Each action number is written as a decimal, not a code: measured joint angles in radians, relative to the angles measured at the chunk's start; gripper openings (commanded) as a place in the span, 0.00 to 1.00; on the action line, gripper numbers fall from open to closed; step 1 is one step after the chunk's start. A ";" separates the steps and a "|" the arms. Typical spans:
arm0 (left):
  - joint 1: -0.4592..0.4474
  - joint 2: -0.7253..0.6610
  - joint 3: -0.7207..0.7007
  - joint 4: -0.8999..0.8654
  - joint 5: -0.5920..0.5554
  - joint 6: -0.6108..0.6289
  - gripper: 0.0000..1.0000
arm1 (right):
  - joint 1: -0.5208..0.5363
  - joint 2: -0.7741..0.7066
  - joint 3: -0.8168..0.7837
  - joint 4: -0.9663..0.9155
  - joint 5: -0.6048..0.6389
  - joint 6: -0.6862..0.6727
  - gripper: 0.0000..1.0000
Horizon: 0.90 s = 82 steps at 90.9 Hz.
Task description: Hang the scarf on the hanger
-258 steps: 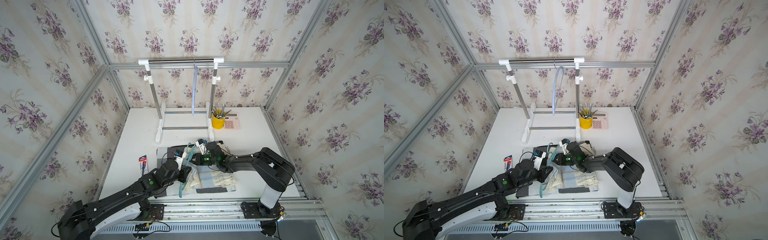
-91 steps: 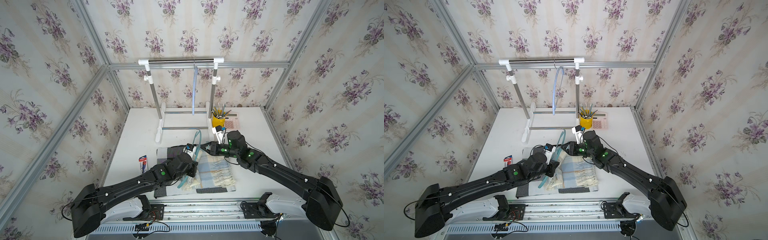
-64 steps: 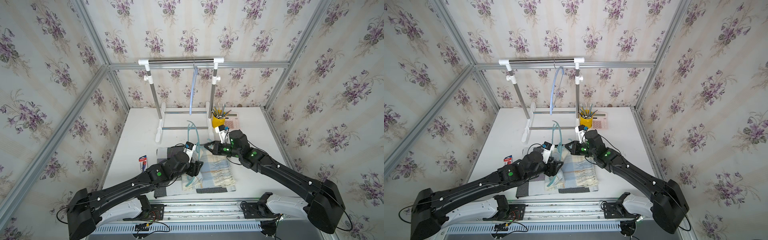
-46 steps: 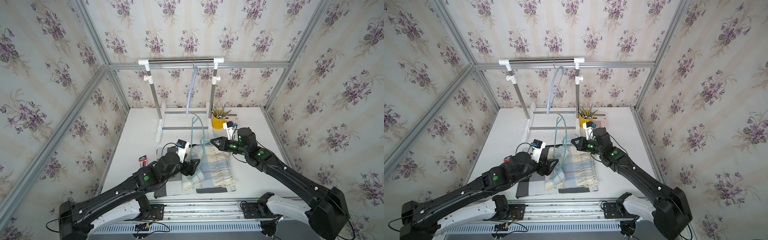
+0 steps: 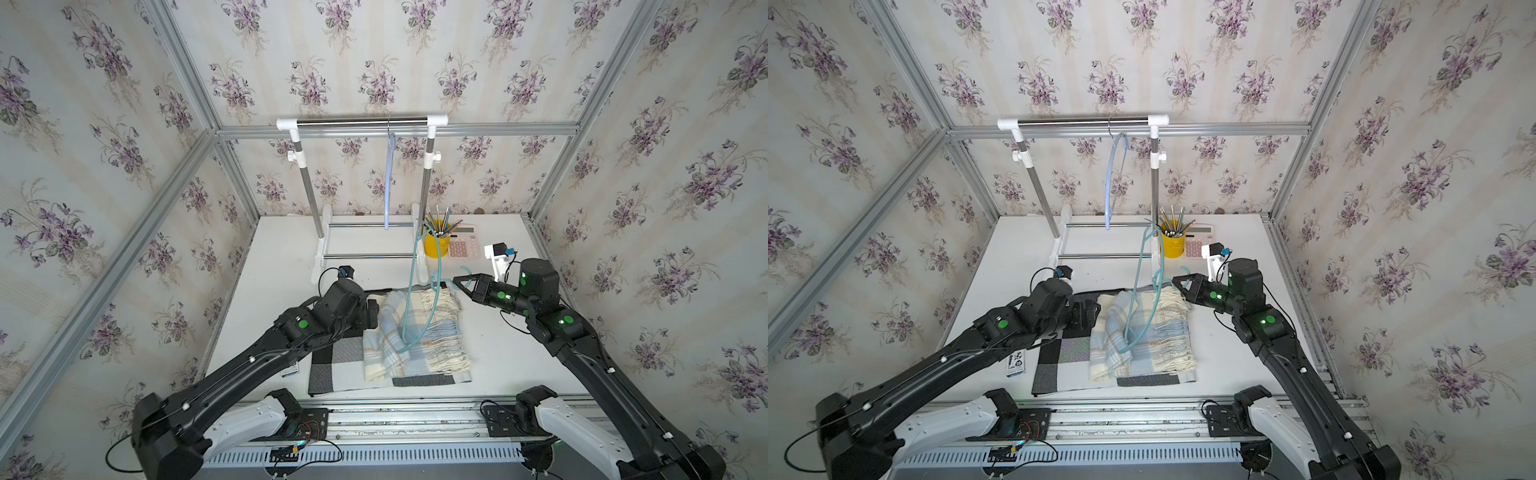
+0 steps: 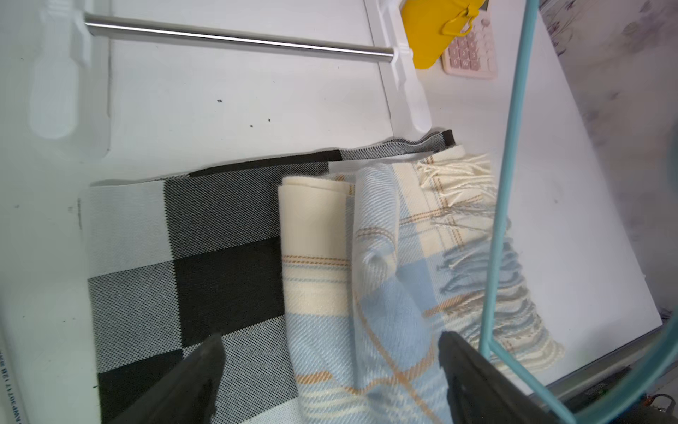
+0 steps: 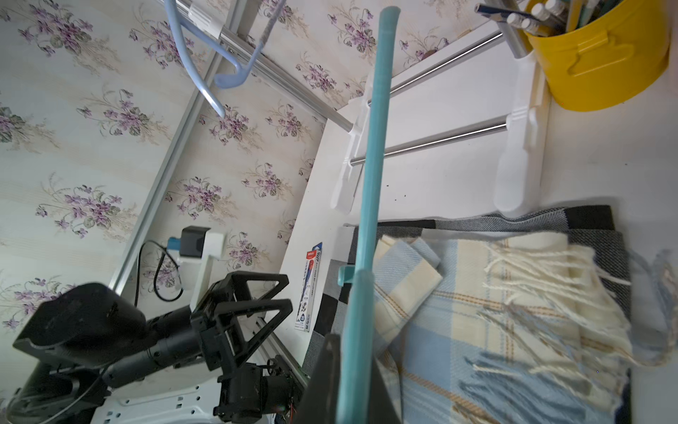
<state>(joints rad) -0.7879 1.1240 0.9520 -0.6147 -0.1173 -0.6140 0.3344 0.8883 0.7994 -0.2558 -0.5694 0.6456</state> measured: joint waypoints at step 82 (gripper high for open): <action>-0.007 0.571 0.352 -0.246 0.211 0.109 0.00 | -0.002 -0.013 -0.008 -0.185 0.047 -0.122 0.00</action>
<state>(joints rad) -0.7952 1.6947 1.3045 -0.8608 0.0933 -0.5049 0.3325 0.8753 0.7910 -0.4412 -0.5228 0.5236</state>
